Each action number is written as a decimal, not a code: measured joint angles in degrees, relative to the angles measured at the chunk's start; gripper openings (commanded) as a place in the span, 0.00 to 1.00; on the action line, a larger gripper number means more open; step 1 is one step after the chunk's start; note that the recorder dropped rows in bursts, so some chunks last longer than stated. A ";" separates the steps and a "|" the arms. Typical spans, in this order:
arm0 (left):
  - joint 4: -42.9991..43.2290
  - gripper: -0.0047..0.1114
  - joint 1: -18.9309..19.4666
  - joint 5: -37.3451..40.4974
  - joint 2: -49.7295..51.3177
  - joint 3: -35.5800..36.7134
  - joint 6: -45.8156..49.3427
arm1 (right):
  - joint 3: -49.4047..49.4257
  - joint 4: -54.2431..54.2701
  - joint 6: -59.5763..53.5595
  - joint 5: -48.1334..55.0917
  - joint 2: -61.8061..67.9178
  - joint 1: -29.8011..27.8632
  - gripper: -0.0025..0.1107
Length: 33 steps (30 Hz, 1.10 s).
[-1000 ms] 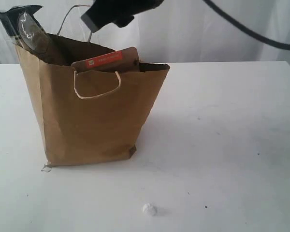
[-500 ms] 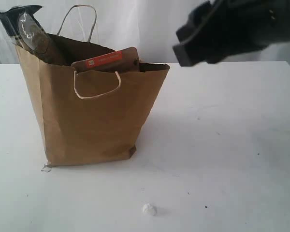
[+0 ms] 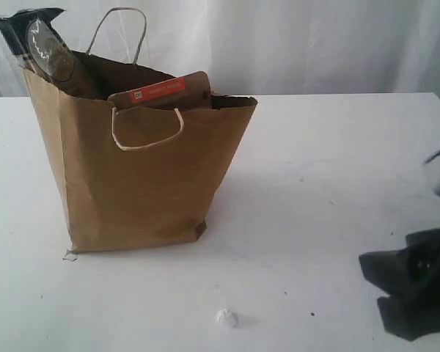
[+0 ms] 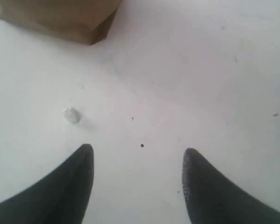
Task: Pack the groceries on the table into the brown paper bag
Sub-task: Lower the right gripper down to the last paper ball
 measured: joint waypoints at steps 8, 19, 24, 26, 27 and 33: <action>0.00 0.04 0.00 0.00 0.00 0.00 0.00 | -0.06 5.56 -11.26 -7.90 16.40 0.00 0.49; 0.00 0.04 0.00 0.00 0.00 0.00 0.00 | -10.85 12.44 -23.33 -14.04 47.53 0.58 0.49; 0.00 0.04 0.00 0.00 0.00 0.00 0.00 | -14.34 14.07 -27.23 -14.60 52.64 2.51 0.49; 0.00 0.04 0.00 0.00 0.00 0.00 0.00 | -15.60 14.63 -27.76 -14.69 54.00 3.38 0.49; 0.00 0.04 0.00 0.00 0.00 0.00 0.00 | -16.15 15.05 -28.02 -14.69 54.45 3.69 0.49; 0.00 0.04 0.00 0.00 0.00 0.00 0.00 | -17.71 15.05 -28.16 -14.78 56.32 5.86 0.49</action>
